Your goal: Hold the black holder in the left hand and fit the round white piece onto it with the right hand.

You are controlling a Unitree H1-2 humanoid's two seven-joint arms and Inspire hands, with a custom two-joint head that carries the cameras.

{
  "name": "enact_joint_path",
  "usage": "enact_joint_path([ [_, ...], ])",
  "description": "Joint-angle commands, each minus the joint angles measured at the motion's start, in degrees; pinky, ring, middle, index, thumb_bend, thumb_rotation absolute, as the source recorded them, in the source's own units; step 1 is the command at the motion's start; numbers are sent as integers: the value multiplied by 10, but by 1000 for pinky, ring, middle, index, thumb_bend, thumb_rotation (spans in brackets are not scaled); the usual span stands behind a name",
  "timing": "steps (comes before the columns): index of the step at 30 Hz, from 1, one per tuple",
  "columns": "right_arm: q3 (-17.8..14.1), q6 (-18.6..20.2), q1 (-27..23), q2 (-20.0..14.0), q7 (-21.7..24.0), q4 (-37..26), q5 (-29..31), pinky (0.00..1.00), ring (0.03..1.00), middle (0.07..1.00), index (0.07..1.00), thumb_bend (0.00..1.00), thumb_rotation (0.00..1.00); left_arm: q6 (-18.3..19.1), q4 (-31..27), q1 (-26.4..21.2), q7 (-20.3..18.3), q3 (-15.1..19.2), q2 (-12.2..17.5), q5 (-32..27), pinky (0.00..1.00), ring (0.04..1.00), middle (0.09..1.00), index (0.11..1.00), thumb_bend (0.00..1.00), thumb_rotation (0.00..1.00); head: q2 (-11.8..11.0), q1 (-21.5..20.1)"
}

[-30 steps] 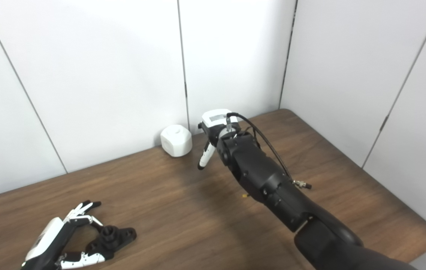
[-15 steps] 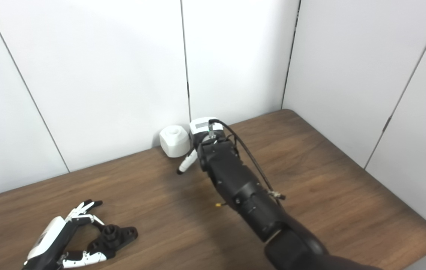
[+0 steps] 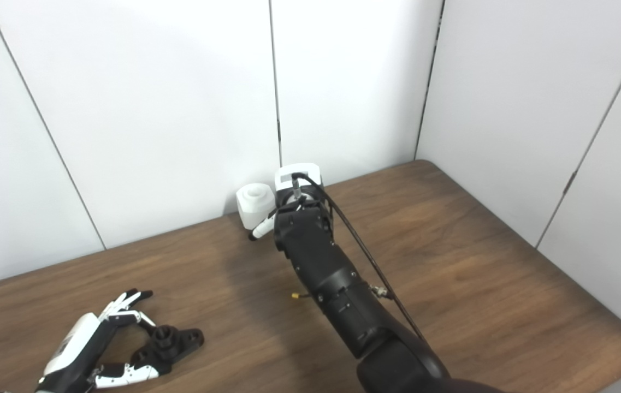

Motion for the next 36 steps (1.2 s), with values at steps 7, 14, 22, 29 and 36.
enact_joint_path([
  [7, -23, 3, -46, 23, -3, 7, -57, 845, 913, 927, 717, 1000, 742, 28, 48, 58, -3, -14, -3, 12, 1000, 1000, 931, 483, 524, 54, 1, 1],
  [14, -31, 3, -47, 31, 6, 6, -72, 845, 934, 960, 820, 1000, 744, 29, 46, 57, -6, -14, -4, 11, 1000, 1000, 931, 483, 524, 55, 2, 5],
  [22, -49, 3, -51, 48, -3, 16, -73, 895, 993, 1000, 855, 1000, 758, 29, 47, 57, 0, -15, -6, 15, 1000, 1000, 929, 483, 523, 54, 2, 8],
  [29, -74, 3, -58, 65, -47, 42, -76, 878, 981, 1000, 860, 1000, 831, 32, 43, 59, -1, -19, -5, 21, 1000, 1000, 932, 483, 524, 55, 5, 14],
  [36, -109, 3, -76, 89, -95, 82, -62, 904, 980, 1000, 853, 1000, 831, 37, 37, 60, 0, -19, -6, 24, 1000, 1000, 934, 483, 524, 55, 8, 24],
])
